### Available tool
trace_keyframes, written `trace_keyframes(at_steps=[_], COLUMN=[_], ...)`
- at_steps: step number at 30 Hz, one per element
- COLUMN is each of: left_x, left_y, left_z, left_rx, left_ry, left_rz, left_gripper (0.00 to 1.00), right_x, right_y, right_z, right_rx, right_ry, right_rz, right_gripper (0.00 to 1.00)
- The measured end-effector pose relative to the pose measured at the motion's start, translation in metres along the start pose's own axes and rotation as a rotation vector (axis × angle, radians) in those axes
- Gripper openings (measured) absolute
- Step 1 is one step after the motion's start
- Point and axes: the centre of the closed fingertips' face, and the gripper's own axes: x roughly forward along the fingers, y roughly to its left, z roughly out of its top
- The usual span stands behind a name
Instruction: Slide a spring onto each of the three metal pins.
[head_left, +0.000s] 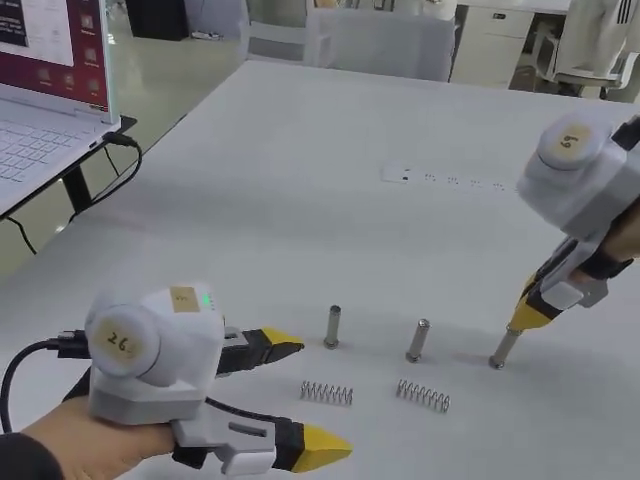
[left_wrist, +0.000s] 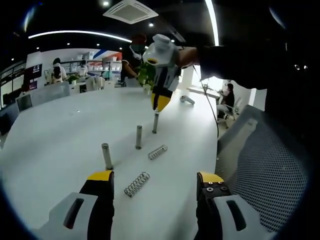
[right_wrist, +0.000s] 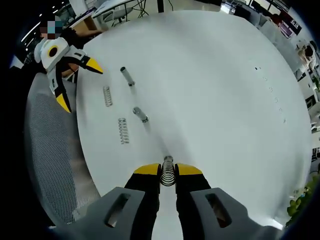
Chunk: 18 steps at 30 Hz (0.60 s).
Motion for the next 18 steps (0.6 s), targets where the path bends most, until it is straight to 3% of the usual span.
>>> trace_keyframes(at_steps=[18], left_x=[-0.001], left_y=[-0.001], left_z=[-0.001], left_rx=[0.003], left_ry=[0.006], left_rz=[0.002], left_gripper=[0.62], right_x=[0.025], right_y=[0.002], right_z=[-0.005], right_rx=[-0.014], right_ry=[0.047], right_rz=[-0.011], right_gripper=[0.09])
